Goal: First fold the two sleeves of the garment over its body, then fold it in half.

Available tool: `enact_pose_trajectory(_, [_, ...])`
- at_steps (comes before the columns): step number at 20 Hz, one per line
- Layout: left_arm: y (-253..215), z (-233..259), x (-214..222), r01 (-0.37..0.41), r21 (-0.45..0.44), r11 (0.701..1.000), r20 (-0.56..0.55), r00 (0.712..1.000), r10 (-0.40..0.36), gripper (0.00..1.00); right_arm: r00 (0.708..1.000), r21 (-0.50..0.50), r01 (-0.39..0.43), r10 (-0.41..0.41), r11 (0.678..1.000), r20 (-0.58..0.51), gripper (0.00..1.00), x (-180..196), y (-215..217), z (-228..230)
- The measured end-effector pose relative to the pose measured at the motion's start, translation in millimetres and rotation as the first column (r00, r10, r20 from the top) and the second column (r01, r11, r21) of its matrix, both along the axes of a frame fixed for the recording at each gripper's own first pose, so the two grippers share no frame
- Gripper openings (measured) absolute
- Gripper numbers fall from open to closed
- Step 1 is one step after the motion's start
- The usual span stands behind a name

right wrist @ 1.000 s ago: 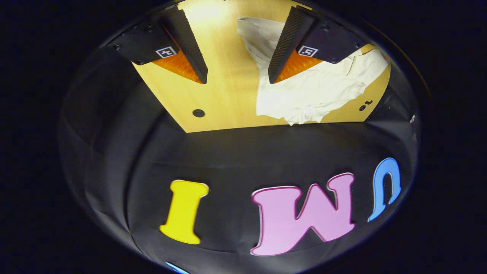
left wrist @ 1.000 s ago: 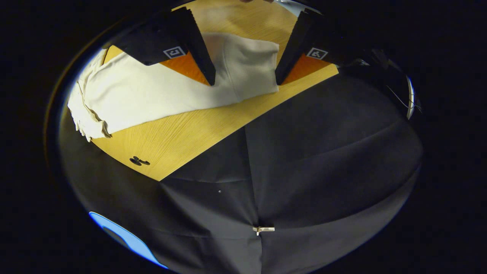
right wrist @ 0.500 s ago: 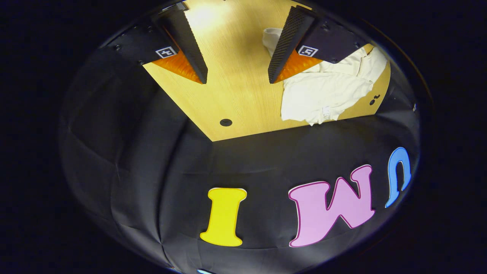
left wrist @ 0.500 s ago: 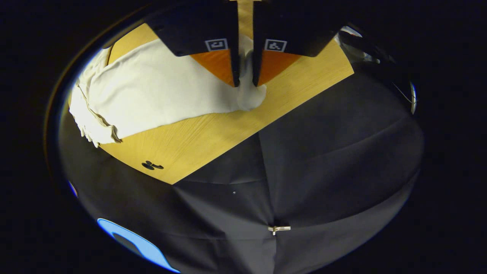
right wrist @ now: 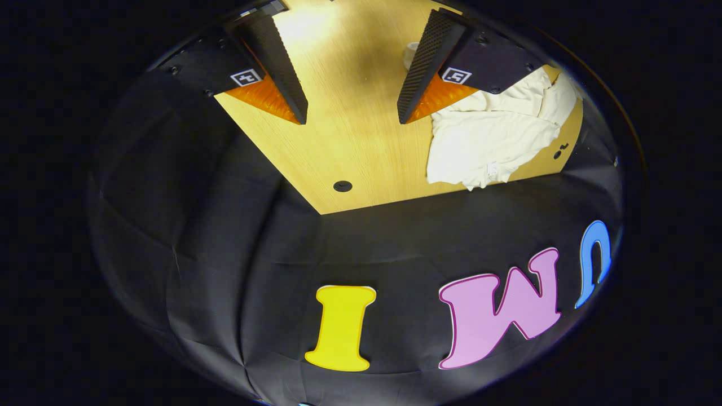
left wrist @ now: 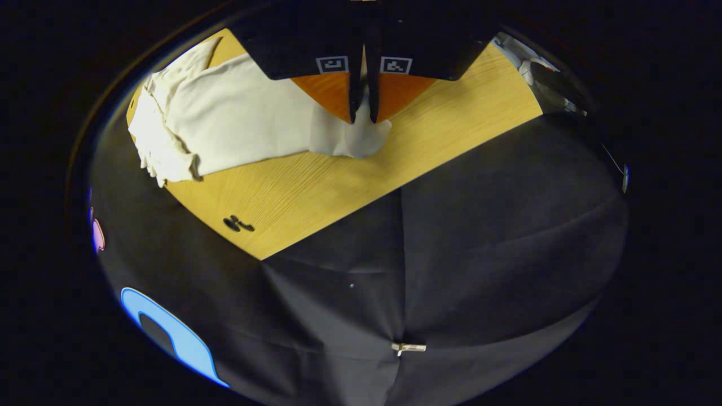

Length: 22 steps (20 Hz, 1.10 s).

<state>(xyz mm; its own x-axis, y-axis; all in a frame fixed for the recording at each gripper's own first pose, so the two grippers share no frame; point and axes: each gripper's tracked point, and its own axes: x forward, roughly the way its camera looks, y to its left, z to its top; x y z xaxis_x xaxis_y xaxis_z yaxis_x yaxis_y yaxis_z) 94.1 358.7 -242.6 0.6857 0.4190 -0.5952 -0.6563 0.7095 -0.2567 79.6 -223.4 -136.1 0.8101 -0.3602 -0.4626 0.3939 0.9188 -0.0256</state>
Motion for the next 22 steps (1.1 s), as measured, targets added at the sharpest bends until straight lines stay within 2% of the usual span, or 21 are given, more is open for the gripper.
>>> enact_pose_trajectory(7, [-32, 114, 94, 0.097, 0.132, 0.986, 0.106, 0.988, -0.111, 0.06, 1.0, 0.038, -0.024, 0.025, 0.999, -0.019, 0.98, 1, -8, -23])
enact_pose_trajectory(12, [-95, 188, 179, 0.173, 0.217, 0.961, 0.196, 0.956, -0.217, 0.06, 0.999, 0.078, -0.043, 0.045, 0.996, -0.023, 0.98, 8, -20, -33])
enact_pose_trajectory(15, [-159, 219, 226, 0.247, 0.27, 0.931, 0.241, 0.919, -0.313, 0.06, 0.999, 0.092, -0.042, 0.044, 0.995, -0.026, 0.98, 10, -31, -37])
enact_pose_trajectory(19, [-261, 242, 272, 0.371, 0.322, 0.871, 0.274, 0.844, -0.461, 0.06, 0.999, 0.124, -0.033, 0.038, 0.992, -0.031, 0.98, 15, -45, -40])
enact_pose_trajectory(22, [-347, 242, 297, 0.472, 0.32, 0.821, 0.292, 0.776, -0.56, 0.06, 0.999, 0.124, -0.034, 0.038, 0.992, -0.031, 0.99, 17, -58, -42])
